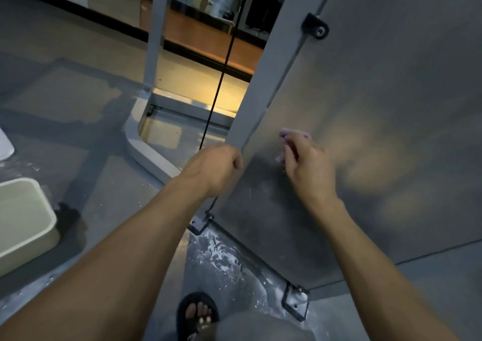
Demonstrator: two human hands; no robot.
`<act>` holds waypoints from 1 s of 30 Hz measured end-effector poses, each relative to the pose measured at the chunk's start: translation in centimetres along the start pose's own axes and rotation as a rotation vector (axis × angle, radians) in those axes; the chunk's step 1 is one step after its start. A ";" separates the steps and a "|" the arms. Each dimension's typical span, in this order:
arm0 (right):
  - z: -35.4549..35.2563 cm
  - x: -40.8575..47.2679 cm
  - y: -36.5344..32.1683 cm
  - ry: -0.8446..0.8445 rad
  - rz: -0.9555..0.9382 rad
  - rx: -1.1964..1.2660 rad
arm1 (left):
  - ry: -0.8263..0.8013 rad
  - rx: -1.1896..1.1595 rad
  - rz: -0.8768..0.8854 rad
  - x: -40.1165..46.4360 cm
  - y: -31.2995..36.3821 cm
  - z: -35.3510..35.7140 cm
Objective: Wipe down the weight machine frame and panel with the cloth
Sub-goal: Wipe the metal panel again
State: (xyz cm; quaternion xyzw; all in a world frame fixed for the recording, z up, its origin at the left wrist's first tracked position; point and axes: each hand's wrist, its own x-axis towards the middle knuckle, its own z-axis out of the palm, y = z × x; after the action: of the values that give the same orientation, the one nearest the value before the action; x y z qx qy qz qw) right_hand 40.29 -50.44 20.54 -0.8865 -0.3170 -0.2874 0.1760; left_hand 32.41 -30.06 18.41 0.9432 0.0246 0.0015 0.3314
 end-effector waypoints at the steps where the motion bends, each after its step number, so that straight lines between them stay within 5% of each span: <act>1: 1.9 -1.7 0.4 -0.084 0.017 -0.074 | -0.023 0.000 -0.005 0.2 -0.1 0.4; 5: 10.3 -10.8 2.1 -0.848 0.085 -0.391 | -0.075 -0.014 -0.077 1.0 -1.3 2.0; 8: 12.0 -12.8 2.9 -0.995 0.044 -0.434 | -0.112 -0.015 -0.130 1.6 -2.7 3.4; 10: 11.2 -10.9 2.6 -0.917 -0.007 -0.426 | -0.116 -0.043 -0.156 2.0 -3.6 4.0; 14: 7.7 -3.8 0.5 -0.306 -0.071 -0.207 | -0.134 -0.089 -0.176 2.7 -4.4 5.6; 16: 7.9 -2.3 -0.4 -0.185 -0.071 -0.187 | -0.156 -0.072 -0.188 2.8 -4.9 6.8; 18: 10.3 -4.1 -0.2 -0.288 -0.055 -0.227 | -0.191 -0.091 -0.218 2.8 -5.7 8.0; 21: 15.3 -10.5 0.8 -0.880 -0.040 -0.412 | -0.210 -0.113 -0.278 3.0 -7.0 9.2; 23: 16.8 -12.8 1.1 -1.047 -0.018 -0.430 | -0.218 -0.156 -0.319 3.2 -7.7 9.4; 26: 16.0 -10.5 0.6 -0.958 -0.045 -0.404 | -0.188 -0.227 -0.371 3.4 -8.4 9.9; 30: 12.1 -2.9 -1.3 -0.420 -0.044 -0.199 | -0.182 -0.212 -0.396 2.9 -9.0 11.1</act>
State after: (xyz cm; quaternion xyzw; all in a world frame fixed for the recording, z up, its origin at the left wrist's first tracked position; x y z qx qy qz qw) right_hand 42.40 -44.83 9.53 -0.9327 -0.3362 -0.1302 0.0115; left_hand 35.07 -29.83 4.10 0.8761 0.1791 -0.1458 0.4233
